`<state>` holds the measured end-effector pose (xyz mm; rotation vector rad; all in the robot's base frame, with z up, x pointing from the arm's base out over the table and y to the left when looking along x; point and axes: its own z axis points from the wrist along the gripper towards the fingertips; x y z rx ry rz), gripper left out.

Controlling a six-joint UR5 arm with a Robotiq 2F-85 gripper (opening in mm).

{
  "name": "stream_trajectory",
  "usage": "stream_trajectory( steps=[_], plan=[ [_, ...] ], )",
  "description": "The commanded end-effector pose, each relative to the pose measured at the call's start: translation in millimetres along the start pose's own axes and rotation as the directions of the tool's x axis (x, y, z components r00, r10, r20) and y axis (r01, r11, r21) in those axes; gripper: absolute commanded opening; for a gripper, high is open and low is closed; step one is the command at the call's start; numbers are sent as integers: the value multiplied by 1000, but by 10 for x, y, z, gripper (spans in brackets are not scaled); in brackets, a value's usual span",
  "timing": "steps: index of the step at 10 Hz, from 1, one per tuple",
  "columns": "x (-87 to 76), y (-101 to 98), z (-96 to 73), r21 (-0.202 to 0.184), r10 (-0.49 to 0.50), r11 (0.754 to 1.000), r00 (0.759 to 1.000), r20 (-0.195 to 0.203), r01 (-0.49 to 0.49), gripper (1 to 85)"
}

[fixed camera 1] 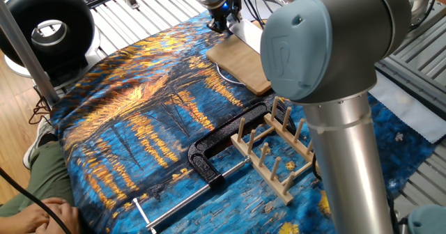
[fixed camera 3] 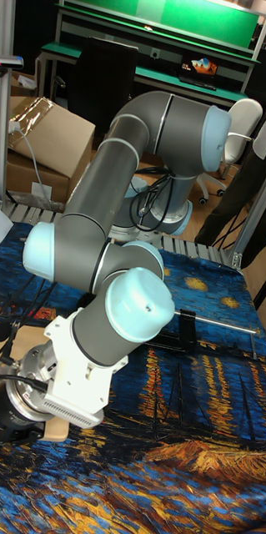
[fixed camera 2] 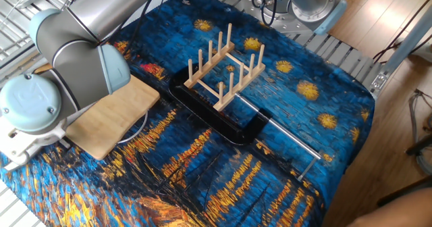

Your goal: Put the knife on the knife rack

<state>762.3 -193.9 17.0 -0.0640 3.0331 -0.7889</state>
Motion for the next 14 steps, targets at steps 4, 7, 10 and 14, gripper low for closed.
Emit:
stream_trajectory(
  steps=[4, 7, 10, 14],
  plan=[
    [8, 27, 62, 2, 17, 1000, 1000, -18, -17, 440],
    [24, 34, 76, 9, 34, 999, 999, -27, -34, 440],
    [52, 66, 81, 27, 61, 998, 998, -33, -60, 440],
    [69, 78, 74, 49, 83, 996, 996, -42, -81, 440]
  ],
)
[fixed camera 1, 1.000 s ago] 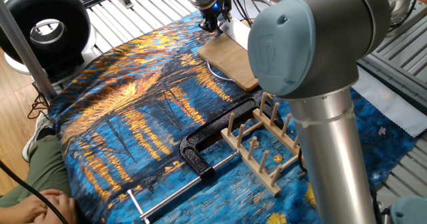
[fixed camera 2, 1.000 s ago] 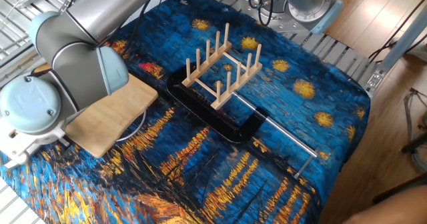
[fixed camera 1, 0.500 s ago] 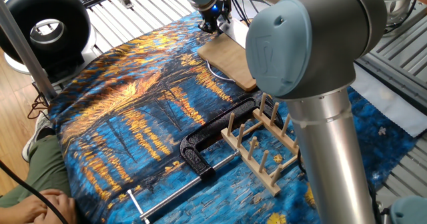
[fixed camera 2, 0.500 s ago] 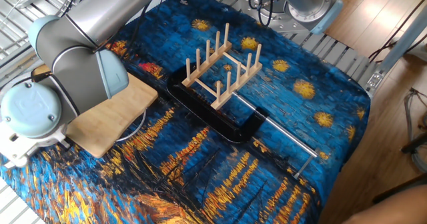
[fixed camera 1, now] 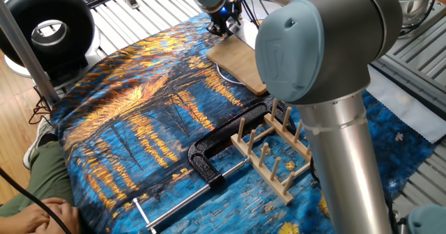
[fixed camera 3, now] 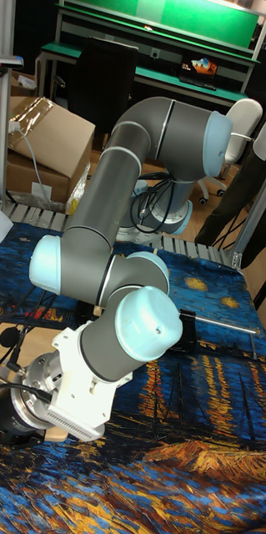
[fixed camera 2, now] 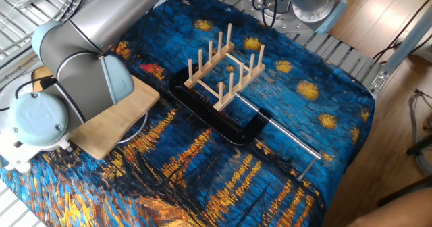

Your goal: Put the knife on the knife rack

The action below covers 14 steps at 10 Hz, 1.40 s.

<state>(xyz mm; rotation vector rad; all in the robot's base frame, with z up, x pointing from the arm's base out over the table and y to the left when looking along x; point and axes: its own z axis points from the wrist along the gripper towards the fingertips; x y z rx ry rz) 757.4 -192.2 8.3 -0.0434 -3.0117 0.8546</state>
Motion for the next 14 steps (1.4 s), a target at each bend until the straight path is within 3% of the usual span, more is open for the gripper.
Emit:
stream_trajectory(
  steps=[1, 4, 8, 14],
  plan=[
    [30, -2, 6, 14, 24, 1000, 1000, -14, -24, 440],
    [62, -93, 7, 52, 24, 998, 999, -27, -23, 440],
    [29, -18, 43, 36, 43, 998, 999, -26, -42, 447],
    [38, -34, 88, 78, 52, 996, 998, -36, -49, 450]
  ],
)
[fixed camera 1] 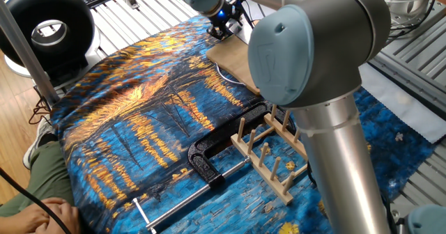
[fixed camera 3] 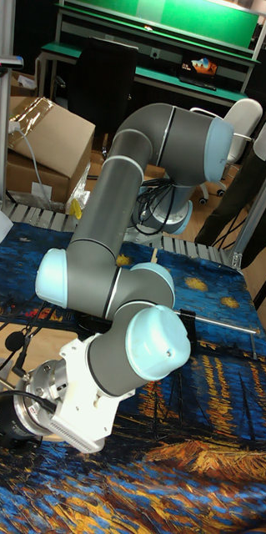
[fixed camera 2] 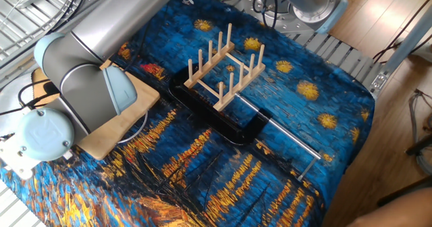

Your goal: Put the knife on the knife rack

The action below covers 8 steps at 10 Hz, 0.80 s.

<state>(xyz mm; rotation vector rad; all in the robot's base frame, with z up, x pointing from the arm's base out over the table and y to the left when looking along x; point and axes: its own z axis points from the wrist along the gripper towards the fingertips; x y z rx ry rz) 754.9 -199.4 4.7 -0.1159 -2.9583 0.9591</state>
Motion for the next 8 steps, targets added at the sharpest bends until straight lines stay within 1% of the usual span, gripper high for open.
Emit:
stream_trajectory(
  steps=[1, 2, 3, 5, 8],
  plan=[
    [17, 8, 13, 5, 9, 1000, 1000, -8, -9, 450],
    [17, 8, 12, 5, 9, 1000, 1000, -8, -9, 450],
    [21, -25, -3, 15, 3, 1000, 1000, -11, -3, 450],
    [33, -40, -54, 11, 2, 1000, 1000, -16, -1, 450],
    [39, -57, -56, 17, 2, 1000, 1000, -18, -2, 450]
  ],
)
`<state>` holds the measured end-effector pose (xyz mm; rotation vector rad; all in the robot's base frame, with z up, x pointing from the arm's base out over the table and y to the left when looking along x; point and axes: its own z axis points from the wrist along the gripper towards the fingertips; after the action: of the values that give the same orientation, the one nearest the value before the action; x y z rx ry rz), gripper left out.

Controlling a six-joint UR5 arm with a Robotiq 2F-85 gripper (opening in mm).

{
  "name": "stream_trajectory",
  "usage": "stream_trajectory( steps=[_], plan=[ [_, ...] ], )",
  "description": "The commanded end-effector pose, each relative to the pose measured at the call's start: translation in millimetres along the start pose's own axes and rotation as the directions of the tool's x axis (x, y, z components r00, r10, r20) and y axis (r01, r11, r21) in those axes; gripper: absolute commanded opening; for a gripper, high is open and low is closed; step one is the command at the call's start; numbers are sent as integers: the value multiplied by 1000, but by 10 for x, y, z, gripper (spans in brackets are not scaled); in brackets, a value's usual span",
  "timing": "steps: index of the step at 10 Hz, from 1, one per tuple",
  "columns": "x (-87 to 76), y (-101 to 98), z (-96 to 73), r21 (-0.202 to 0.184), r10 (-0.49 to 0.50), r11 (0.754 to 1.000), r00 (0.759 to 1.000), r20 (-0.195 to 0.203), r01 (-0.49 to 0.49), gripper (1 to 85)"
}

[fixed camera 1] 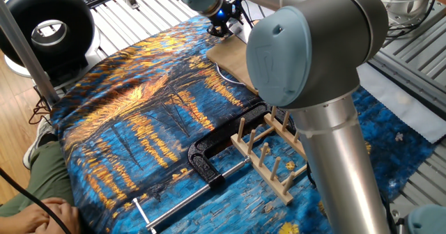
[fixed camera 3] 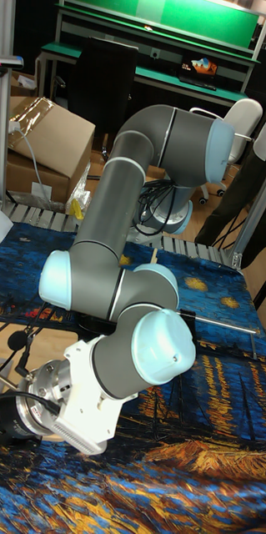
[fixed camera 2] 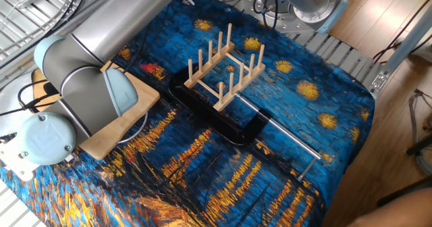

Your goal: Put the knife on the knife rack

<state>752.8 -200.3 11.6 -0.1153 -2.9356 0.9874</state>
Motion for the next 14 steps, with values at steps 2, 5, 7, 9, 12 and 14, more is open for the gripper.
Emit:
stream_trajectory(
  steps=[2, 5, 7, 9, 12, 14],
  plan=[
    [20, -23, -9, 1, 6, 1000, 1000, -8, -6, 453],
    [-15, -29, 7, 16, 16, 1000, 1000, 2, -16, 460],
    [-49, -3, 39, 30, 29, 999, 999, 14, -29, 460],
    [-66, 3, 50, 33, 38, 999, 999, 20, -38, 457],
    [-66, -9, 74, 51, 45, 998, 999, 16, -46, 457],
    [-51, -21, 85, 69, 51, 996, 999, 10, -52, 457]
  ],
)
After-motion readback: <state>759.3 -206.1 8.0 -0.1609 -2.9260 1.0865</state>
